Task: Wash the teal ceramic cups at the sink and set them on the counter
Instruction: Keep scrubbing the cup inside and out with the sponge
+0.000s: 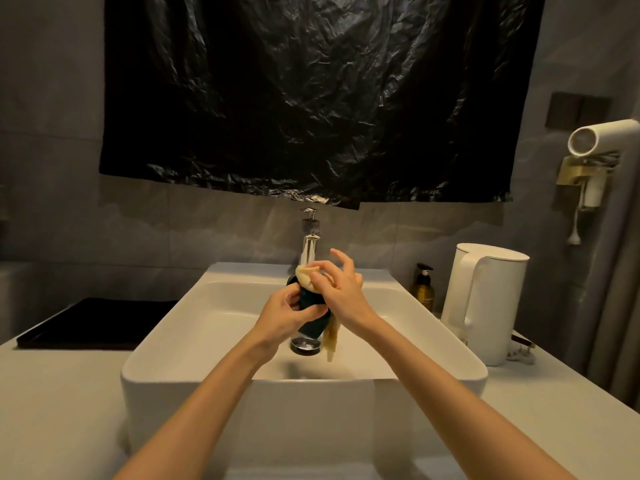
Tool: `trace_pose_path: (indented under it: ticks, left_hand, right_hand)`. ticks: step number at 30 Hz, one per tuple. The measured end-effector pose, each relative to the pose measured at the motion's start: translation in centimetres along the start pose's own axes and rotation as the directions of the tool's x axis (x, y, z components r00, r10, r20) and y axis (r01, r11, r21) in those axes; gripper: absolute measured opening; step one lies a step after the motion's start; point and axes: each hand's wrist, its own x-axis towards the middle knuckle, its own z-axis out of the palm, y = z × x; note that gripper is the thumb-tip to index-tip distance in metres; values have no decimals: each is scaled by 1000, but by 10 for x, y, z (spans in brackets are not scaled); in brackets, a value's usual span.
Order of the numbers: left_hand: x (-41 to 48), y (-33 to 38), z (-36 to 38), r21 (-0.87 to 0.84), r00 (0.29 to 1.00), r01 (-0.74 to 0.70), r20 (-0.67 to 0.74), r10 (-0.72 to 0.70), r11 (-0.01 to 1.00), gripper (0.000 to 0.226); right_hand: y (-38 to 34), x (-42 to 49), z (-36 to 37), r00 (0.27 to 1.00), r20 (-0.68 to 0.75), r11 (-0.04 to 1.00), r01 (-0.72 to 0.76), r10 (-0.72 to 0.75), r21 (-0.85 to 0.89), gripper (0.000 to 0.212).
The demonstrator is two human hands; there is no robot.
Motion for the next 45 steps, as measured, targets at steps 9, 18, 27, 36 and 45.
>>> trace_pose_path:
  ticks: [9,18,27,36,45]
  left_hand:
    - [-4,1,2,50,994,-34,109,28,998,33]
    - [-4,2,0,24,985,-51,166,46,998,35]
    - [-8,5,4,50,971,-27,239,14,998,41]
    - [-10,12,0,-71,942,38,334,-13,997,33]
    - [-5,18,-10,-351,962,79,271,21,933,51]
  right_hand:
    - [0,12,-13,994,-101,996,-37,45,77,24]
    - [-11,5,-20,997,-36,995,-65,68,79,23]
    - [-10,8,-40,992,37,989,-123,121,87,26]
    - [0,12,-54,880,230,832,-470,415,294,19]
    - [-4,-11,-51,994,-106,956,17,14,292,18]
